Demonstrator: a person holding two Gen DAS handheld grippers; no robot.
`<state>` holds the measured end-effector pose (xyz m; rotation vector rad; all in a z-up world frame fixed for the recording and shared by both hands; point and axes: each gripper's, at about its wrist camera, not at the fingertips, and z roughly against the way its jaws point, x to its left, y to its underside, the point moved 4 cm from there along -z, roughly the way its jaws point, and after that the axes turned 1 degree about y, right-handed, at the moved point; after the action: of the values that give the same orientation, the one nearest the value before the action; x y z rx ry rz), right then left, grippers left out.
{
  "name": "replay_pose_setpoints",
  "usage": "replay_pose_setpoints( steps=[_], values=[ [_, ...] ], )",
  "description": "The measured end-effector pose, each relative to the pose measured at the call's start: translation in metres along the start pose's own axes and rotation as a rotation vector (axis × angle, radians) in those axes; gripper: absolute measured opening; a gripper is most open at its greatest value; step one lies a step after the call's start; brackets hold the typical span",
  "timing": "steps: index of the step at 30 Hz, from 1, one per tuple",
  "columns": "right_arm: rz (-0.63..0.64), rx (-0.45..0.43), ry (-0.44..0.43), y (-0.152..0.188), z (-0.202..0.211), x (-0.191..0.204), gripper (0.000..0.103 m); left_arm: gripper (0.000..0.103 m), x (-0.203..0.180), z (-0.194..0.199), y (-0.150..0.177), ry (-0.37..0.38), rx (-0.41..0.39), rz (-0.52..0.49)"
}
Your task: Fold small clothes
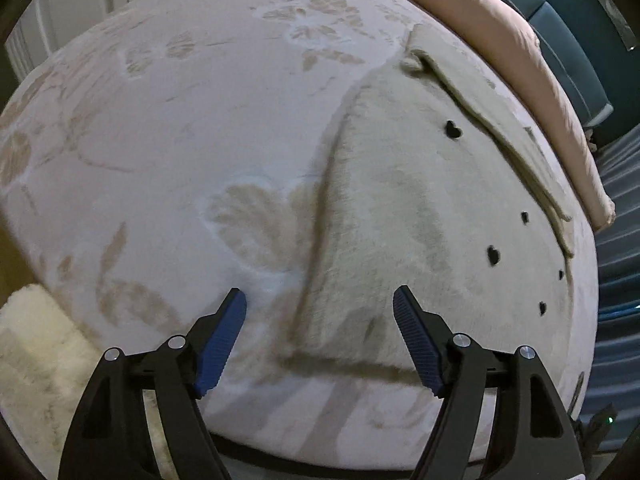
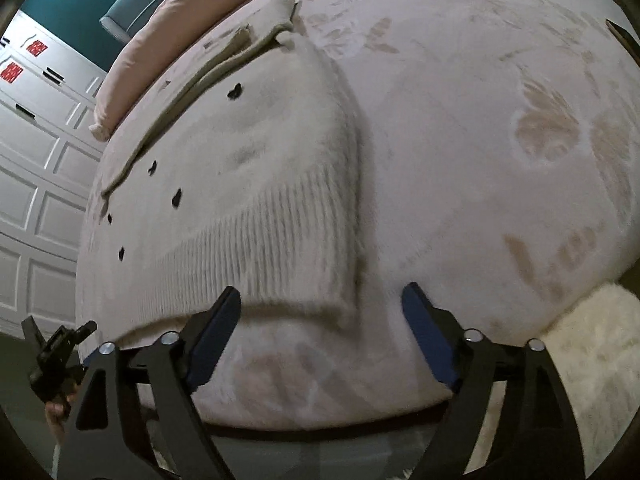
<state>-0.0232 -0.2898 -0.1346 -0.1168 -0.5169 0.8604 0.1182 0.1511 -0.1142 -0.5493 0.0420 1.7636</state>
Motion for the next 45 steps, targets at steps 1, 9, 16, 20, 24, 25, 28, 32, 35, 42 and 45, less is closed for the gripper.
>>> replay_pose_setpoints(
  steps=[1,9,16,20,24,25,28,32,35,42,45],
  values=[
    [-0.001,-0.004,-0.005,-0.004,-0.001,0.003,0.082,0.072,-0.005,-0.002,-0.003,0.015,0.006,-0.005],
    [0.006,0.001,-0.012,-0.024,-0.014,0.034,0.036,0.007,-0.035,-0.009,-0.022,0.117,0.040,-0.024],
    [0.059,-0.104,-0.060,-0.024,0.040,0.053,0.007,0.005,-0.042,0.056,-0.023,0.182,-0.045,-0.076],
    [0.108,-0.103,-0.053,-0.006,0.075,0.046,0.006,0.005,-0.035,0.084,-0.002,0.181,-0.032,-0.124],
    [0.178,-0.018,0.008,0.035,0.097,0.027,0.006,0.005,-0.013,0.098,0.037,0.149,0.030,-0.141],
    [0.185,0.003,0.021,0.044,0.099,0.021,0.006,0.005,-0.006,0.099,0.053,0.138,0.053,-0.146],
    [0.197,0.101,0.056,0.083,0.108,0.004,0.006,0.005,0.011,0.100,0.097,0.123,0.132,-0.128],
    [0.198,0.217,0.079,0.128,0.130,-0.010,0.006,0.004,0.022,0.112,0.145,0.104,0.231,-0.125],
    [0.190,0.280,0.084,0.148,0.146,-0.014,0.006,0.004,0.026,0.127,0.163,0.087,0.276,-0.126],
    [0.241,0.122,0.043,0.070,0.153,0.012,0.006,0.004,-0.016,0.139,0.077,0.139,0.136,-0.198],
    [0.256,-0.099,-0.013,-0.028,0.150,0.043,0.007,0.005,-0.066,0.137,0.001,0.193,-0.040,-0.284]
  ],
)
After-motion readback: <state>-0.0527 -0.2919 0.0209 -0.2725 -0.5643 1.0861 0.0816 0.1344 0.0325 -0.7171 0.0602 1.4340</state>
